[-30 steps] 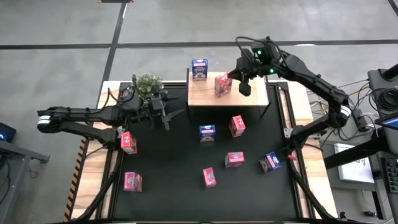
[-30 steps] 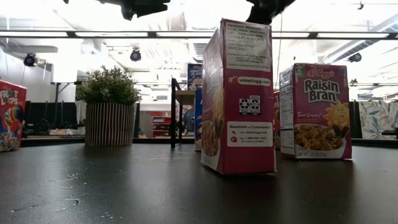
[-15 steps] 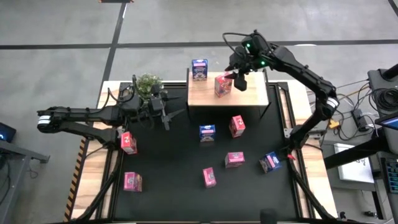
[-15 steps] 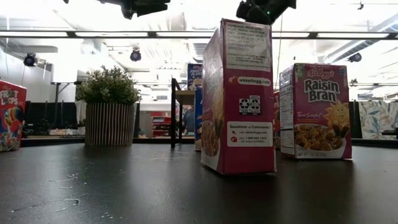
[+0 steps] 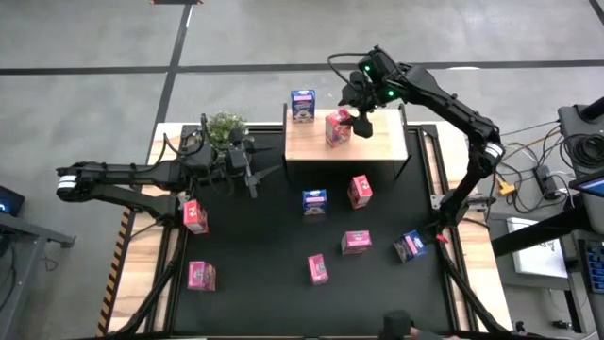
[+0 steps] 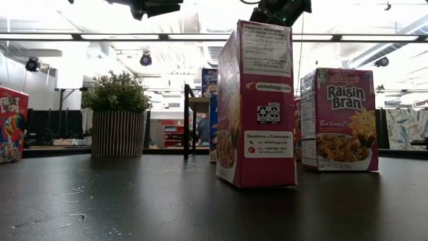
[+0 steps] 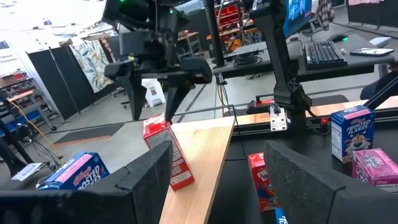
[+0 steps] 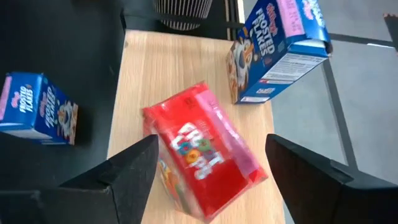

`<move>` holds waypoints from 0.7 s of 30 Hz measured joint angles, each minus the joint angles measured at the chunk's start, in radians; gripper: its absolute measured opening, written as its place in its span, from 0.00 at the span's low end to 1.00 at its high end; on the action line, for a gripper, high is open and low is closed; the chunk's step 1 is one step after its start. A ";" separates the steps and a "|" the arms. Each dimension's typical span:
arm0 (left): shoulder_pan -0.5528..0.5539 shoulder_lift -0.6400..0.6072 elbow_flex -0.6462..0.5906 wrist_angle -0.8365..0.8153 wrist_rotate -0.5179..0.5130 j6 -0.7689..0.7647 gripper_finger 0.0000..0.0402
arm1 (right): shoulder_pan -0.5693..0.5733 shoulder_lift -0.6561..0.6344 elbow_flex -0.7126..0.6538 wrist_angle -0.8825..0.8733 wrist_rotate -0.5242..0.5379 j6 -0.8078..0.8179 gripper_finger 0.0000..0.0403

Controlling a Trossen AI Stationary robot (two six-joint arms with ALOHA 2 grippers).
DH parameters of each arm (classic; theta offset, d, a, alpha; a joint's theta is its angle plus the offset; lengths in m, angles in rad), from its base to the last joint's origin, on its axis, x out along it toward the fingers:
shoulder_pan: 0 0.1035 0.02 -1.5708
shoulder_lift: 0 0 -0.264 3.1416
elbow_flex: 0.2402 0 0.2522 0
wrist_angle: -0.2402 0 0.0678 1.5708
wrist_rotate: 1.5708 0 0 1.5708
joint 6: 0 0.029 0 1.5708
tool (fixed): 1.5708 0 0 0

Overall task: Stack cereal on shelf
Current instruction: Put the middle red cereal box on the shelf

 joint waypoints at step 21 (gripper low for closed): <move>0.000 0.000 0.000 0.000 0.000 0.002 0.59 | -0.002 0.056 0.000 -0.044 -0.001 -0.003 0.62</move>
